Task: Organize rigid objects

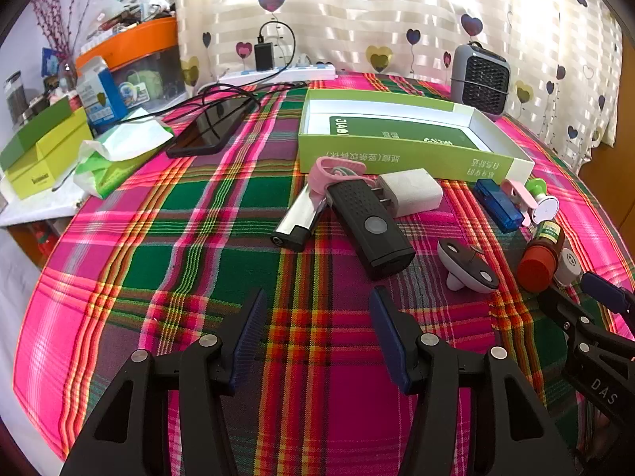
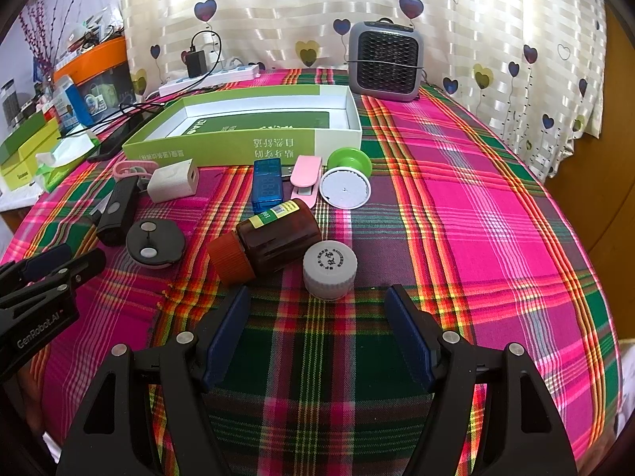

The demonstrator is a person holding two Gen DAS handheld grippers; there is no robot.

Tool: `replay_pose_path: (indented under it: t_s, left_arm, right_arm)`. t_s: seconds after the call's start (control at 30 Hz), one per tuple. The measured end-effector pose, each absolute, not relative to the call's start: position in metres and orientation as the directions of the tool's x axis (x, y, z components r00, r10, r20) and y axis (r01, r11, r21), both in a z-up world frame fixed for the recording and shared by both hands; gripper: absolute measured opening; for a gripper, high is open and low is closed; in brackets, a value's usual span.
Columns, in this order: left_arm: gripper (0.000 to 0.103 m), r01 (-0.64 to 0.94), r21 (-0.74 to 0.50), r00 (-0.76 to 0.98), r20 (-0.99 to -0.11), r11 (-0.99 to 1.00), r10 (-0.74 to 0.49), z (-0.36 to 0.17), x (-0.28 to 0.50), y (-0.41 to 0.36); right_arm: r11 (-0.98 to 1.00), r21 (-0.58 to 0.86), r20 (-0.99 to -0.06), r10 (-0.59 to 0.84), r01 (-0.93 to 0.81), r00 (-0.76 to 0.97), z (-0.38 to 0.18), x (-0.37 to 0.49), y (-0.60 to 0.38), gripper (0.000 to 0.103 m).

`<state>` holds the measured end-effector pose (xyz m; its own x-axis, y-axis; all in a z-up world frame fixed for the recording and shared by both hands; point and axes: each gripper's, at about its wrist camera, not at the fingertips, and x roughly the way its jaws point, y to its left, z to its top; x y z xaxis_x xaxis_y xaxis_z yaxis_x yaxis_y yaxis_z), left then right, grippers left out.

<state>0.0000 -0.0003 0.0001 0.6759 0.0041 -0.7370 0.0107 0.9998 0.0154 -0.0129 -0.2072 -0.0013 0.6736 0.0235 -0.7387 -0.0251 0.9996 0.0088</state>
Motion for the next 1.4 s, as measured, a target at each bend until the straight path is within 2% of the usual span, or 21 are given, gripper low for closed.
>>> replay_pose_path:
  t_s: [0.23, 0.5, 0.87, 0.97, 1.1, 1.4]
  left_arm:
    - [0.053, 0.013, 0.036, 0.679, -0.734, 0.999, 0.018, 0.001, 0.001, 0.002]
    - [0.053, 0.020, 0.173, 0.703, -0.703, 0.985, 0.109, 0.005, -0.005, -0.009]
    - [0.053, 0.020, 0.167, 0.703, -0.703, 0.986, 0.105, 0.004, -0.006, -0.009]
    - [0.053, 0.022, 0.135, 0.698, -0.712, 0.991, 0.081, 0.004, -0.006, -0.007]
    - [0.053, 0.021, 0.017, 0.679, -0.734, 1.000, -0.001, 0.003, -0.001, 0.007]
    - [0.053, 0.023, 0.021, 0.680, -0.733, 1.000, 0.000, 0.002, -0.001, 0.005]
  right_arm:
    - [1.000, 0.009, -0.738, 0.024, -0.025, 0.674, -0.002, -0.013, -0.208, 0.071]
    - [1.000, 0.009, -0.738, 0.024, -0.025, 0.674, -0.001, -0.013, -0.208, 0.071]
    - [1.000, 0.009, -0.738, 0.024, -0.026, 0.675, -0.001, -0.013, -0.208, 0.071]
    - [1.000, 0.010, -0.738, 0.024, -0.026, 0.675, -0.001, -0.013, -0.208, 0.071]
    - [1.000, 0.009, -0.737, 0.024, -0.026, 0.675, -0.001, -0.013, -0.209, 0.071]
    - [1.000, 0.009, -0.737, 0.025, -0.026, 0.675, -0.002, -0.013, -0.209, 0.071]
